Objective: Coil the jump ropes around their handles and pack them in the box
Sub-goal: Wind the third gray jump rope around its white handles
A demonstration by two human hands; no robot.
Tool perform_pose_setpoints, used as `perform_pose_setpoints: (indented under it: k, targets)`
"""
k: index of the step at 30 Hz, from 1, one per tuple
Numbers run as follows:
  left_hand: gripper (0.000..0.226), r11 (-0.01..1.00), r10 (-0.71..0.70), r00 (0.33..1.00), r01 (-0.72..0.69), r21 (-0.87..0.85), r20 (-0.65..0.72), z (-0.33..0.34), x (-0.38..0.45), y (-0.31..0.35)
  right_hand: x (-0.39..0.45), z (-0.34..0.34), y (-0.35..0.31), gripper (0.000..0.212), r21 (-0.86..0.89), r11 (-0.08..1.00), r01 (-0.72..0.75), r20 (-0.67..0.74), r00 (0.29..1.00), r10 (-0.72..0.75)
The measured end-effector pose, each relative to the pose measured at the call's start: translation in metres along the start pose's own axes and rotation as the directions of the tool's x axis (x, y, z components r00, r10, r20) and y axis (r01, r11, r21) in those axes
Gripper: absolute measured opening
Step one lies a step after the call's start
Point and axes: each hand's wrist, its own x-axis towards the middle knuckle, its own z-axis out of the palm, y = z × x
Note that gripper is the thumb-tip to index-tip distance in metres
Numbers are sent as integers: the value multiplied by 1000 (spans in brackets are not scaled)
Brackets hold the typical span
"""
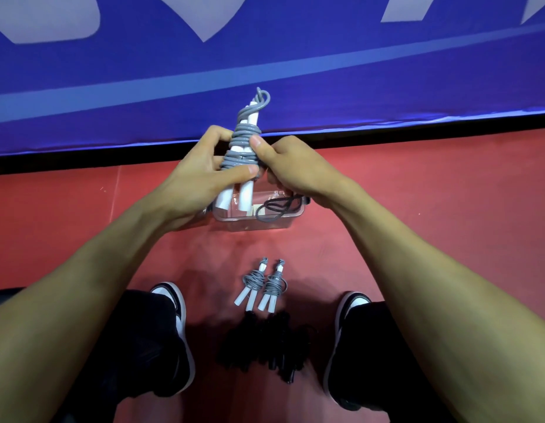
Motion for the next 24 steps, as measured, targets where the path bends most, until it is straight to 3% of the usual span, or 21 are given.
perform_pose_setpoints:
  k: [3, 6, 12, 14, 17, 20, 24]
  targets:
    - [36, 1000, 22, 1000, -23, -18, -17, 1, 1, 2, -2, 0, -2, 66, 40, 999, -22, 34, 999, 20]
    - [40, 998, -14, 1000, 13, -67, -14, 0, 2, 3, -5, 2, -2, 70, -26, 999, -43, 49, 998, 44]
    - [47, 969, 6, 998, 10, 249, -64, -4, 1, -4, -4, 4, 3, 78, -237, 970, -59, 54, 996, 74]
    - [40, 982, -33, 998, 43, 185, -61, -2, 1, -3, -3, 5, 4, 75, -242, 969, -57, 54, 996, 72]
    - [11, 994, -108, 993, 108, 4, -40, 3, 2, 5, -2, 4, 5, 75, -218, 974, -57, 34, 997, 66]
    - [21, 993, -108, 994, 107, -51, -25, 2, 3, 4, -2, 3, 6, 75, -218, 974, -65, 19, 997, 71]
    - [17, 998, -53, 996, 55, -21, 70, -4, 2, -1, -2, 2, 6, 77, -245, 968, -45, 11, 999, 50]
